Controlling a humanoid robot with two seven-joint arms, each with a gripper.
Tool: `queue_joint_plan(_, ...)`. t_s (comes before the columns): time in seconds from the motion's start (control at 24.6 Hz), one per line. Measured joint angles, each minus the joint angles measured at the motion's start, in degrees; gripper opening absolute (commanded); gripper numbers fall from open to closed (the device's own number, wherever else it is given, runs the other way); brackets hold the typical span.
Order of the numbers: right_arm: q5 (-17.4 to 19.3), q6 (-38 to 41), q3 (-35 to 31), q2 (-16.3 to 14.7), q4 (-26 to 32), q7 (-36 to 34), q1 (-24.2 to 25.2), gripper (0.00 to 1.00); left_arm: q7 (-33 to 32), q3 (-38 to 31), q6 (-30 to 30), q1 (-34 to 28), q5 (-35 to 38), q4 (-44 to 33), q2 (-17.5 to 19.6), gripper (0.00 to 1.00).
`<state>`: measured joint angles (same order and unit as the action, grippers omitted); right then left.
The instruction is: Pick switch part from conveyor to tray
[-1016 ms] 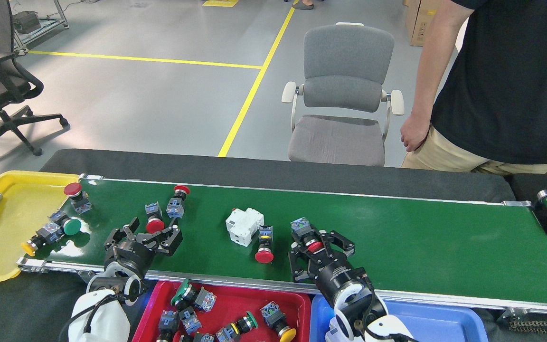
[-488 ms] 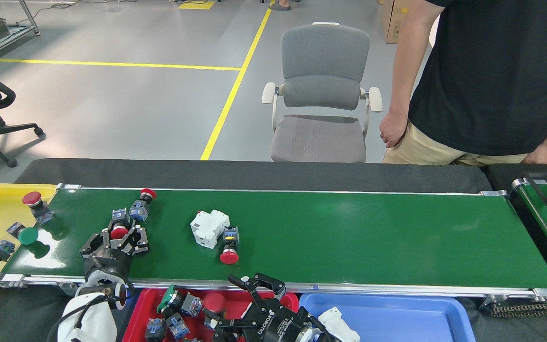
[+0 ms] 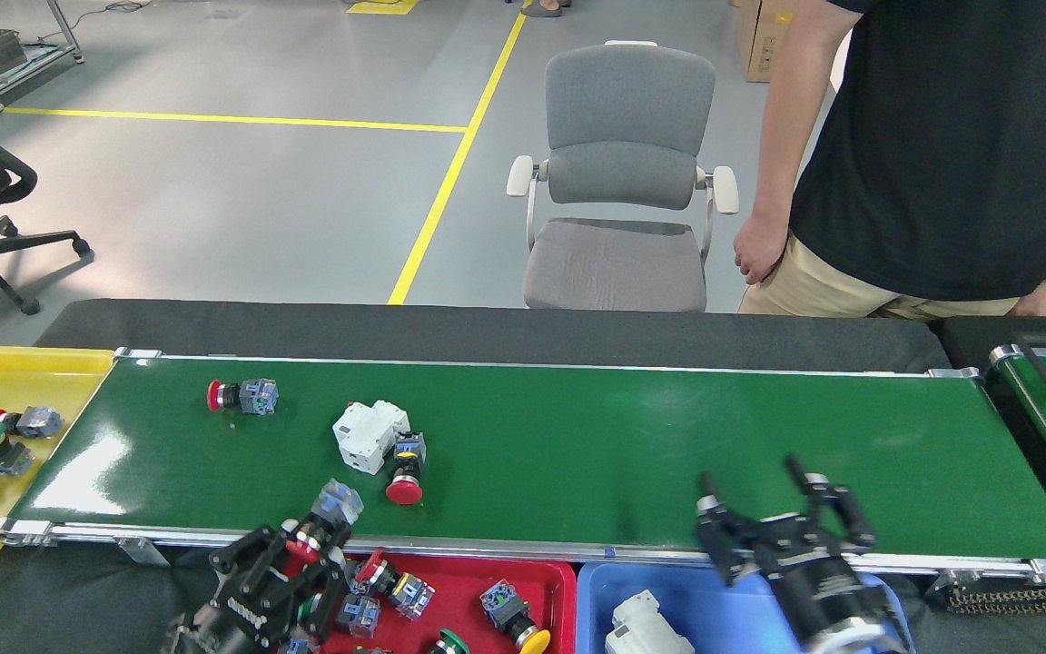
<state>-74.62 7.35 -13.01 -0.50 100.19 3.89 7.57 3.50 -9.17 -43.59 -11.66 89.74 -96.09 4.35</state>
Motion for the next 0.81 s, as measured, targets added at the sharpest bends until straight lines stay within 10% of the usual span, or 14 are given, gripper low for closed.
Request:
queue_joint_plan(0.33,2.4,-0.1,-6.4,-1.0,0.0,-0.3,5.2,0.99,-0.2,-6.0,-1.4,-2.5,0.0,-1.1,-2.8,1.00)
queue_joint_plan(0.53,2.4,-0.3,-6.4,-2.3,0.1,-0.4,5.2,0.99,0.1,-14.6,12.0,-3.4,0.2,0.0,-4.8,1.00)
queue_joint_plan(0.81,2.4,1.9,-6.3,-2.3,0.1,-0.4,5.2,0.99,0.3,-16.8,15.9,-4.7,0.2,0.6,-4.8,1.00)
